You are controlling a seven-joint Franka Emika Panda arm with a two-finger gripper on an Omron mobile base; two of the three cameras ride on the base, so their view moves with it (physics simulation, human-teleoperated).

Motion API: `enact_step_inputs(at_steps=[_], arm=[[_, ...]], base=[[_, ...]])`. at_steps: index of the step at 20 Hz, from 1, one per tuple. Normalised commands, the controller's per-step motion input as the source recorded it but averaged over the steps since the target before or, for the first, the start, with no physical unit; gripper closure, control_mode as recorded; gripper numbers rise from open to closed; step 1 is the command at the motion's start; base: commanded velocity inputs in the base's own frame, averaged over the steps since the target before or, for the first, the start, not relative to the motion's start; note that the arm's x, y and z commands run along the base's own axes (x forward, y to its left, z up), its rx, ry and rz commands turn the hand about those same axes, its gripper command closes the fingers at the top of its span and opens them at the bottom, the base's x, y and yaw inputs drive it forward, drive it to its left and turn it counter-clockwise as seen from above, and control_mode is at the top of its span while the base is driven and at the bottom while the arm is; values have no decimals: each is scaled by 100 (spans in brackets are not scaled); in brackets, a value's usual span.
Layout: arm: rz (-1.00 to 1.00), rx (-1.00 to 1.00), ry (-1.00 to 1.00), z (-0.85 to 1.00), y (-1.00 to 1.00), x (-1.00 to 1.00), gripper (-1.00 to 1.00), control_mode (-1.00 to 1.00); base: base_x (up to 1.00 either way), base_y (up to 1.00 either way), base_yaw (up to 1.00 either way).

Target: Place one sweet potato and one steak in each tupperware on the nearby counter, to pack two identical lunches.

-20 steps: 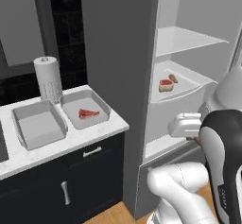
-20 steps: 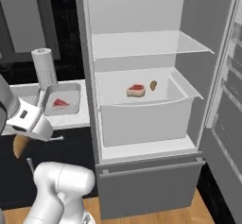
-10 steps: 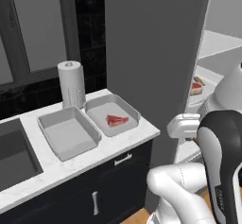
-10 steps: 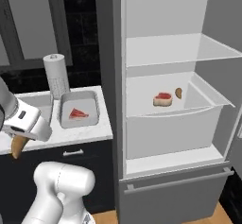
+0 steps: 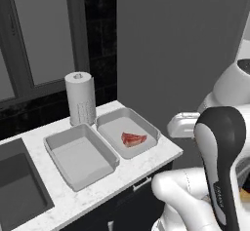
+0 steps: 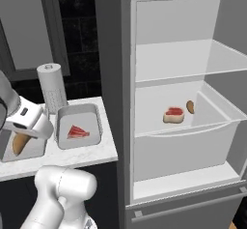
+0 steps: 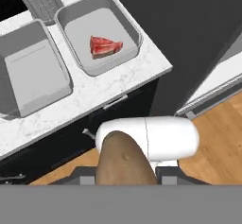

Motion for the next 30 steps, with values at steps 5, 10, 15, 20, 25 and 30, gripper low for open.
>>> enact_step_inputs(at_steps=[5,10,15,20,25,30], arm=[[-1,-7,0,0,26,95,100,-100],[0,-6,0,-1,15,100,100,-100],[0,-1,4,-51,2,100,100,-100],[0,0,-3,-100,14,97,100,-100],[1,0,-17,-92,37,70,100,-100],[7,1,-20,-67,30,64,100,-100]], base=[[0,0,0],[0,0,0],[0,0,0],[0,0,0],[0,0,0],[0,0,0]])
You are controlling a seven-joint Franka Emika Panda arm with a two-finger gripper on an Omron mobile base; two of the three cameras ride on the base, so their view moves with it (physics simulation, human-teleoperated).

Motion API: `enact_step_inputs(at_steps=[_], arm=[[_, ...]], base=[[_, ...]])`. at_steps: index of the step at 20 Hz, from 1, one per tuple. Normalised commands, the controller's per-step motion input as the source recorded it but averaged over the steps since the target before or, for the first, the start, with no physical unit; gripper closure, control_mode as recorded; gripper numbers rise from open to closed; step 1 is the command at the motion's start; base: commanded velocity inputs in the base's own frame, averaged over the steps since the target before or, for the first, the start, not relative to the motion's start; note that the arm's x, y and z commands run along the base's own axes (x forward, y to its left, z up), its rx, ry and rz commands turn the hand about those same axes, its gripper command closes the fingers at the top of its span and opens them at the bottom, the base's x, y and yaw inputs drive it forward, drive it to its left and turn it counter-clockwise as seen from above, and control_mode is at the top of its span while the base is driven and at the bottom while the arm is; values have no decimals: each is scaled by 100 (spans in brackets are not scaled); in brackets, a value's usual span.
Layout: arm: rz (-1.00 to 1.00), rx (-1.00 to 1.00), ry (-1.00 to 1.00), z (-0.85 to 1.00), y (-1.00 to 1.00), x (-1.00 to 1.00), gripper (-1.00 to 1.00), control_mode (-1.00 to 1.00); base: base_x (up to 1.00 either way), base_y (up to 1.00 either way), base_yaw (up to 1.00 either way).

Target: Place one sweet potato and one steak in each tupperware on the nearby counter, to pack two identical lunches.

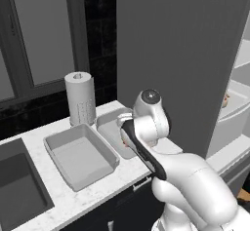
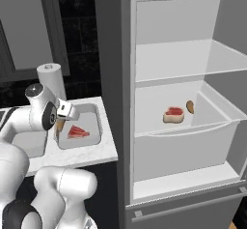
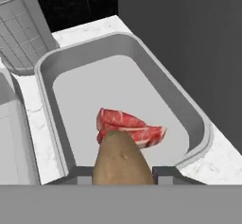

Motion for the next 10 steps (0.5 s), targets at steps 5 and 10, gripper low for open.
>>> enact_step_inputs(at_steps=[5,10], arm=[[15,3,-3,-13,11,50,100,-100],[6,2,14,22,0,7,100,-100]], base=[[0,0,0],[0,0,0]])
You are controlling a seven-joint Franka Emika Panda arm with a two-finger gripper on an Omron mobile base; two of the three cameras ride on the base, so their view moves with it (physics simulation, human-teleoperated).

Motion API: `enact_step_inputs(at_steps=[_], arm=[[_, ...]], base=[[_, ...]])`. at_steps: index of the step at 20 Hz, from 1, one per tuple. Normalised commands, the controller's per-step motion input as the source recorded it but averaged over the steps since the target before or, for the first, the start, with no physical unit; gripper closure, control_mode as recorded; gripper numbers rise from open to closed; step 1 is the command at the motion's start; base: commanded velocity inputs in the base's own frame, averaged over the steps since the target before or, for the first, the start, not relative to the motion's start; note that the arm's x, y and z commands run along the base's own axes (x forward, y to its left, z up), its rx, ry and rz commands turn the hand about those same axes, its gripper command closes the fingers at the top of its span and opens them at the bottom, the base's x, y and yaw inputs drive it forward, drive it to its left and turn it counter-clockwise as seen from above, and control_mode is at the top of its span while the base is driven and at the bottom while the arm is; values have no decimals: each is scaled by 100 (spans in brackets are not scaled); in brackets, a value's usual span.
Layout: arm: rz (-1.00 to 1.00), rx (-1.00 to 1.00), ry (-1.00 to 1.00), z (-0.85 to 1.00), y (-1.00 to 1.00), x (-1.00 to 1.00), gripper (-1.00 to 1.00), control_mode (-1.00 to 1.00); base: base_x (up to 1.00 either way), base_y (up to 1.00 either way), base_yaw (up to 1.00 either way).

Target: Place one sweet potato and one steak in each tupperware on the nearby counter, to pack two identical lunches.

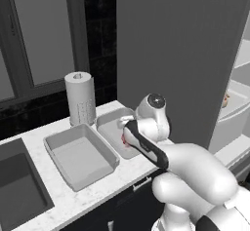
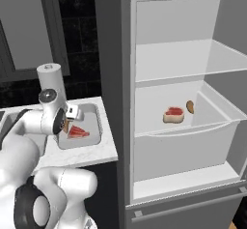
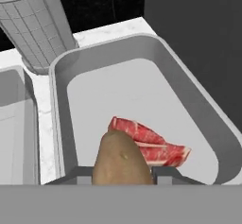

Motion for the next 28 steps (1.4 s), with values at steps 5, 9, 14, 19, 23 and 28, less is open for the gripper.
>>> enact_step_inputs(at_steps=[5,9,14,19,23,28], arm=[[0,-4,25,28,1,32,100,-100],[-1,-13,27,7,15,19,100,-100],[-2,-17,5,-31,18,6,100,-100],[0,-4,0,-39,0,44,100,-100],[0,0,0,-9,-6,71,100,-100],[0,0,0,-21,-5,58,100,-100]], base=[[0,0,0],[0,0,0],[0,0,0],[0,0,0],[0,0,0],[0,0,0]])
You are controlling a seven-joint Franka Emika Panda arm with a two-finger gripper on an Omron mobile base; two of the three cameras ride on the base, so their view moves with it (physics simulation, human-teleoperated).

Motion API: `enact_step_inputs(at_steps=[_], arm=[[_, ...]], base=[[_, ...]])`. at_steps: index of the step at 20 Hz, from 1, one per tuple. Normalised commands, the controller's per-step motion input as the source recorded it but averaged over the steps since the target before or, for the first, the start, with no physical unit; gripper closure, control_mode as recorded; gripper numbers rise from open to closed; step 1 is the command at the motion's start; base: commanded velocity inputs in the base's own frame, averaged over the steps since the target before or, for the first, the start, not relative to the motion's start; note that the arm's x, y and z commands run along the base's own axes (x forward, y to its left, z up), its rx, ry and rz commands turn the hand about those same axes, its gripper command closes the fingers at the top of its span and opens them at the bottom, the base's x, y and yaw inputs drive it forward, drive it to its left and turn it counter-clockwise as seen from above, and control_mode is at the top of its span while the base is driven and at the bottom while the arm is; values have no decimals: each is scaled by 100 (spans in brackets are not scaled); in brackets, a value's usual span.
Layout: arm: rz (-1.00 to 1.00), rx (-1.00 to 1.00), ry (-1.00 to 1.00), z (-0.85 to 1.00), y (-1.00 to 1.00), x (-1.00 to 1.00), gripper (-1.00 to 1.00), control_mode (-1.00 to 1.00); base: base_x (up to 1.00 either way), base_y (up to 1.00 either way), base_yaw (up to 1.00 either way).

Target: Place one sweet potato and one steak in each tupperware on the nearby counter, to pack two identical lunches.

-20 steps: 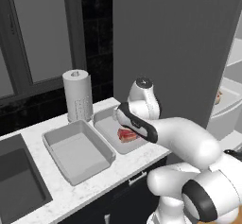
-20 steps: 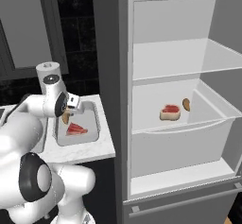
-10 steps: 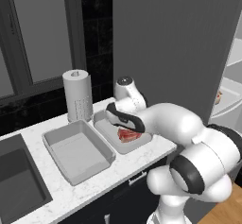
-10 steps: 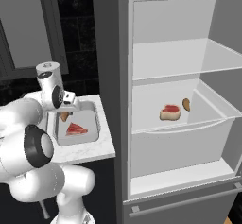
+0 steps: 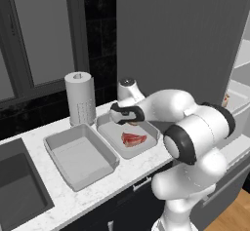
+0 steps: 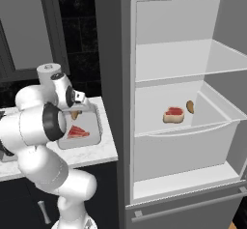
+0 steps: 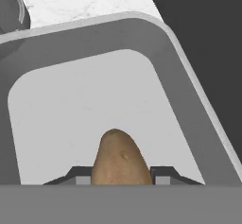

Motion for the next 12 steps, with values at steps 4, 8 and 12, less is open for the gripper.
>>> enact_step_inputs(at_steps=[4,8,12], arm=[[0,0,0,-59,0,0,100,-100],[0,0,0,-52,0,1,100,-100],[0,0,-3,-31,-8,12,100,-100]], base=[[0,0,0],[0,0,0],[0,0,0]])
